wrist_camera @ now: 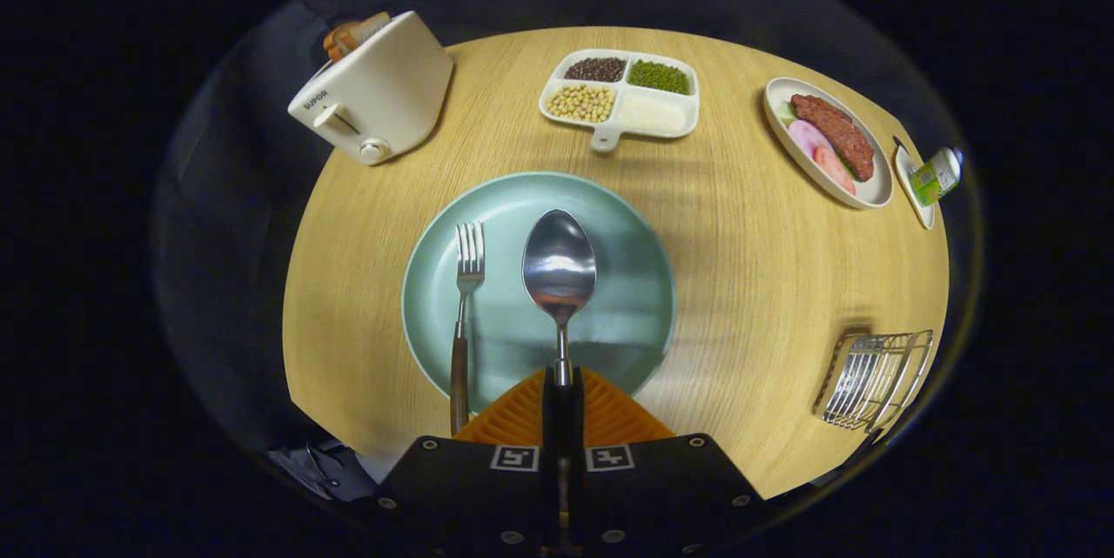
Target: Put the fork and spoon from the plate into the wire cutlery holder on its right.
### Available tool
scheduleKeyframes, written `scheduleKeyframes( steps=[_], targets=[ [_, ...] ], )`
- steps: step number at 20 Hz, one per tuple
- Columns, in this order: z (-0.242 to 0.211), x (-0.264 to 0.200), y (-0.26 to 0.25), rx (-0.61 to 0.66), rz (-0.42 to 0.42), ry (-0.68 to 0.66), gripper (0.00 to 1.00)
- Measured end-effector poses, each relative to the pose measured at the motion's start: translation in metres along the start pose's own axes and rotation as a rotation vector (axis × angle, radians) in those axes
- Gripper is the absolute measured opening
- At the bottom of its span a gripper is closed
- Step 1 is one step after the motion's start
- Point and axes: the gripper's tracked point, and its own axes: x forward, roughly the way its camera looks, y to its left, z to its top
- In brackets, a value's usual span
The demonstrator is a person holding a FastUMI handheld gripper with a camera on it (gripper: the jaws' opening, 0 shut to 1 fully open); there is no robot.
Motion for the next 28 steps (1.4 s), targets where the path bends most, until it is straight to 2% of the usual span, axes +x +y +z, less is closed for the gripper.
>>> scheduleKeyframes(
  steps=[5,9,15,20,24,28],
  targets=[
    [-0.001,-0.057,-0.058,0.078,-0.041,-0.102,0.05],
    [-0.025,-0.099,-0.135,0.140,-0.153,-0.165,0.05],
    [-0.061,-0.133,-0.222,0.221,-0.243,-0.179,0.05],
    [-0.085,-0.128,-0.251,0.201,-0.255,-0.131,0.05],
    [-0.095,-0.110,-0.248,0.143,-0.221,-0.065,0.05],
    [-0.098,-0.099,-0.253,0.129,-0.250,-0.026,0.05]
  ],
)
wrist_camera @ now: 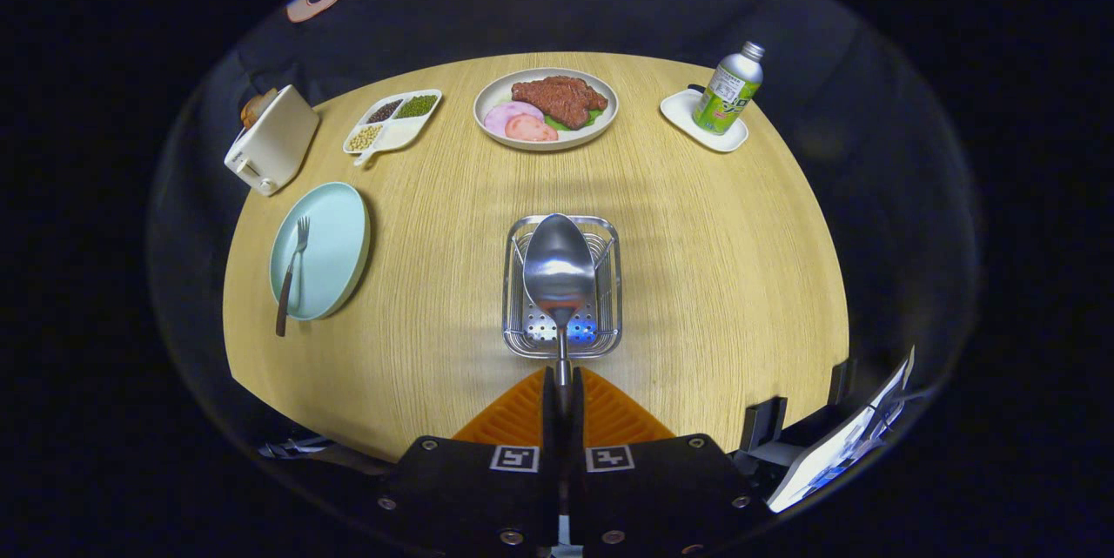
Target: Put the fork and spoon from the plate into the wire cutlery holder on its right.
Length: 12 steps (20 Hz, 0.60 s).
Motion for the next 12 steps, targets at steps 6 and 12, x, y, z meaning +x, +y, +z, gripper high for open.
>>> scheduleKeyframes(
  steps=[6,12],
  targets=[
    [0.028,-0.003,0.005,0.092,0.037,-0.067,0.11],
    [0.080,-0.039,0.005,0.144,0.038,-0.290,0.20]
  ],
)
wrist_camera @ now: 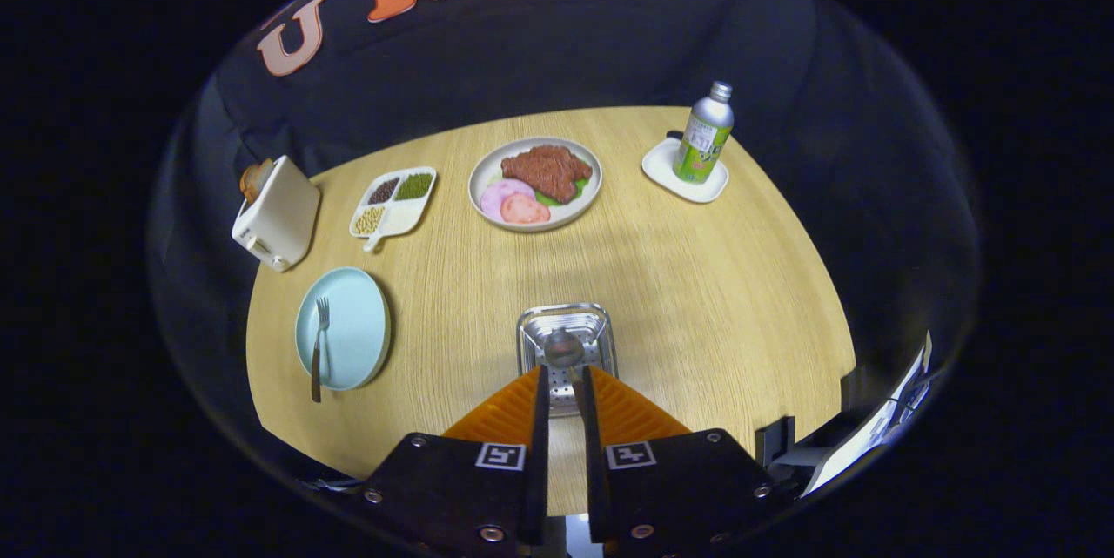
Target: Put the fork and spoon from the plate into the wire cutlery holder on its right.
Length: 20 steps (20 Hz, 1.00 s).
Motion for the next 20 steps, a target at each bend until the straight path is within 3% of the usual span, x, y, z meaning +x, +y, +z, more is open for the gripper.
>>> scheduleKeyframes(
  steps=[4,7,9,13,20],
  targets=[
    [0.062,-0.029,0.023,0.041,0.044,-0.274,0.37],
    [0.101,-0.061,0.043,0.028,0.056,-0.477,0.63],
    [0.118,-0.080,0.061,0.023,0.071,-0.578,0.72],
    [0.138,-0.105,0.106,-0.034,0.143,-0.719,0.77],
    [0.144,-0.115,0.186,-0.103,0.225,-0.783,0.77]
  ],
)
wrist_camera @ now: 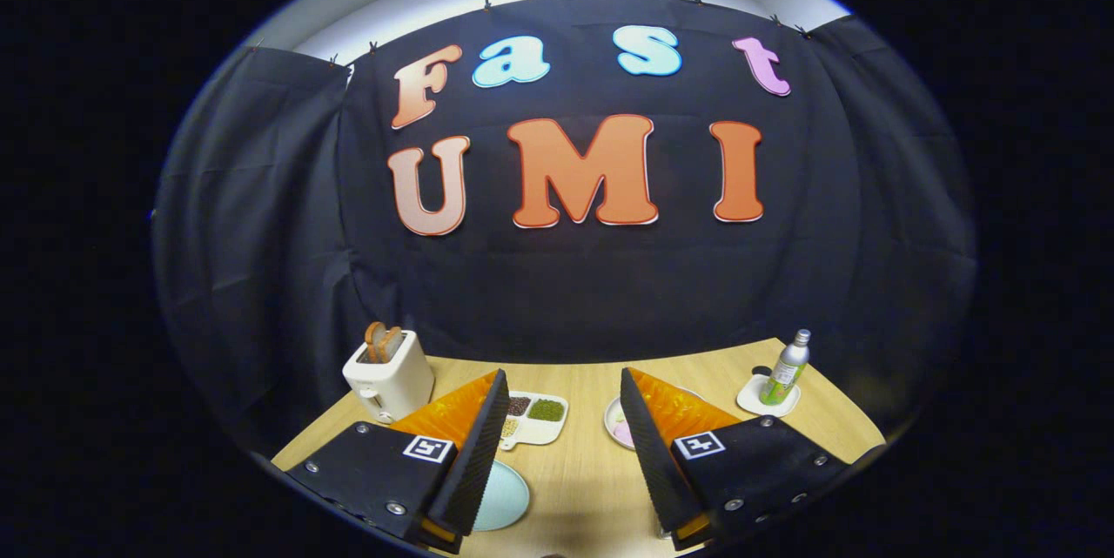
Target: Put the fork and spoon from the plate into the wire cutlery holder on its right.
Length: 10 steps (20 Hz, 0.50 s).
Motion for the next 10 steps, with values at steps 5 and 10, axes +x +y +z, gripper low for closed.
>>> scheduleKeyframes(
  steps=[5,10],
  targets=[
    [-0.013,0.018,0.052,-0.016,0.075,0.041,0.77],
    [-0.054,0.034,0.104,-0.034,0.150,0.178,0.82]
  ],
)
